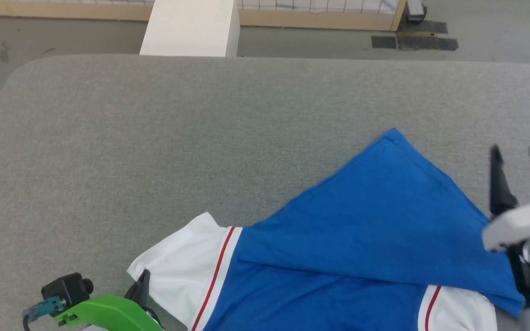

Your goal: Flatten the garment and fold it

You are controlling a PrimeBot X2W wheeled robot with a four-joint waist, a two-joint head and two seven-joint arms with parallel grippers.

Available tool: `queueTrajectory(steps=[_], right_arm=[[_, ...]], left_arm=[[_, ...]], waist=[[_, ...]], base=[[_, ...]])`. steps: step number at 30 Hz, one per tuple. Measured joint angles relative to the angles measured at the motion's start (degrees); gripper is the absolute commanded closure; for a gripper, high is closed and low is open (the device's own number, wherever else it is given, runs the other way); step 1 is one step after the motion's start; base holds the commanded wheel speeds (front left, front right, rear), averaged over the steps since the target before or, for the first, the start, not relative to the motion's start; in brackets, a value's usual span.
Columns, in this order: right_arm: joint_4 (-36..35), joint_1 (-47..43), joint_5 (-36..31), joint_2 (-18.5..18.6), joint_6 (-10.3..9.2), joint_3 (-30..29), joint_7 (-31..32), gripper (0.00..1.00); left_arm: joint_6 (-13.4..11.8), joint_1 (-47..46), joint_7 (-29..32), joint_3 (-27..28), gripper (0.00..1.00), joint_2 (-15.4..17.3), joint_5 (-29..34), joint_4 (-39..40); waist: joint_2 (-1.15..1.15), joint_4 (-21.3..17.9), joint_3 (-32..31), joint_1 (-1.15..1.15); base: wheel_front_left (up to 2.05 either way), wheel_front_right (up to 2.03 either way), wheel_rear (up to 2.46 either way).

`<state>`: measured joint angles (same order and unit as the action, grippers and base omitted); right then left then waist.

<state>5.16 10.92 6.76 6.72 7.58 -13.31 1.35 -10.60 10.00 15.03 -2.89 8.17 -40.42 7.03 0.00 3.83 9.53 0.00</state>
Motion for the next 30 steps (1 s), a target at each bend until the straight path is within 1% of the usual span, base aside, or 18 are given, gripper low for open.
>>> queueTrajectory(steps=[3,5,8,10,13,18,25,26,28,29,30], right_arm=[[4.5,4.1,0.8,2.2,0.0,4.8,-0.8,0.0],[7.5,7.3,1.8,3.1,0.0,7.5,0.5,0.0],[12.6,12.7,3.1,4.9,0.0,11.6,4.9,0.0],[15.9,15.9,4.0,6.1,0.0,13.2,8.7,0.0],[20.6,20.4,3.8,7.3,0.0,13.8,15.2,0.0],[26.2,26.4,2.9,7.8,0.0,14.0,25.6,0.0],[29.1,30.5,0.5,8.5,0.0,14.9,33.7,0.0],[29.2,30.8,0.3,8.5,0.0,15.0,34.5,0.31],[29.3,31.7,0.2,8.6,0.0,16.0,35.9,0.79],[29.4,31.8,0.3,8.7,0.0,16.1,36.2,1.0],[29.5,31.8,0.3,8.6,0.0,16.2,36.3,1.0]], left_arm=[[0.1,-0.9,-0.1,-0.2,1.0,0.0,0.0,-0.1],[0.4,-1.5,-0.2,-0.4,1.0,-0.1,0.0,-0.2],[0.7,-2.5,-0.6,-1.0,1.0,-0.2,0.0,-0.6],[1.0,-3.4,-1.0,-1.3,1.0,-0.6,-0.2,-0.9],[1.3,-4.4,-1.4,-1.7,1.0,-1.0,-0.4,-1.4],[2.0,-5.8,-2.5,-2.3,1.0,-1.4,-0.5,-2.8],[2.8,-7.2,-3.5,-3.2,1.0,-2.2,-0.9,-4.5],[2.9,-7.2,-3.6,-3.2,1.0,-2.2,-0.9,-4.7],[3.0,-7.5,-3.6,-3.2,1.0,-2.3,-1.0,-5.0],[3.0,-7.5,-3.6,-3.2,1.0,-2.3,-1.0,-5.1],[3.0,-7.6,-3.8,-3.3,1.0,-2.3,-1.0,-5.2]], waist=[[0.0,0.7,1.1,0.0],[0.0,1.2,1.9,0.0],[0.0,2.2,3.4,0.0],[0.0,2.9,4.4,0.0],[0.0,4.0,5.9,0.0],[0.0,6.0,8.5,0.0],[0.0,8.4,11.2,0.0],[0.0,8.6,11.4,0.0],[0.0,8.9,11.7,0.0],[0.0,8.9,11.7,0.0],[0.0,8.9,11.5,0.0]], base=[[0.0,0.0,0.0],[0.0,0.0,0.0],[0.0,0.0,0.0],[0.0,0.0,0.0],[0.0,0.0,0.0],[0.0,0.0,0.0],[0.0,0.0,0.0],[0.0,0.0,0.0],[0.0,0.0,0.0],[0.0,0.0,0.0],[0.0,0.0,0.0]])
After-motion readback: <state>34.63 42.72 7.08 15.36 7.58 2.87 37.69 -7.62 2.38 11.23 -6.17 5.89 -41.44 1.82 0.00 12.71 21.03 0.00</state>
